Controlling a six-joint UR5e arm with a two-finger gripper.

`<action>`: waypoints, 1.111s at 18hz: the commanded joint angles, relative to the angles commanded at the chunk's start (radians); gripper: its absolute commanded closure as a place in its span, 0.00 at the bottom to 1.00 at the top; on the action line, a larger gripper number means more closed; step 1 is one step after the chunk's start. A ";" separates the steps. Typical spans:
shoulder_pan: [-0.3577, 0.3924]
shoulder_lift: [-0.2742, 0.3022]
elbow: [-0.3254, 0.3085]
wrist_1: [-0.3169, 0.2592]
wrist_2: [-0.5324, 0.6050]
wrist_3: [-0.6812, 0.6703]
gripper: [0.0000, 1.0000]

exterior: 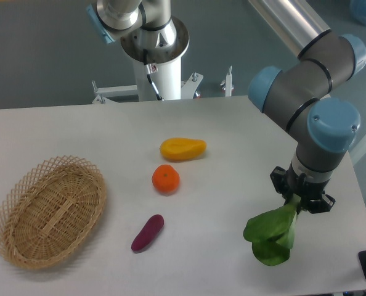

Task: Place the green vegetable on the table
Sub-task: 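Carry the held green bok choy down toward the orange tangerine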

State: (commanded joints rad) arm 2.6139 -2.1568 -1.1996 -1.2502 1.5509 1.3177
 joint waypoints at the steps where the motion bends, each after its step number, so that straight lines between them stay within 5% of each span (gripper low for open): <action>1: 0.000 0.000 0.000 0.002 0.000 0.000 0.86; 11: -0.074 -0.017 -0.044 0.063 0.002 -0.089 0.85; 16: -0.089 0.067 -0.274 0.236 0.002 -0.010 0.86; 20: -0.089 0.156 -0.429 0.276 -0.002 0.124 0.85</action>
State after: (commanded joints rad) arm 2.5249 -2.0005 -1.6288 -0.9741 1.5493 1.4416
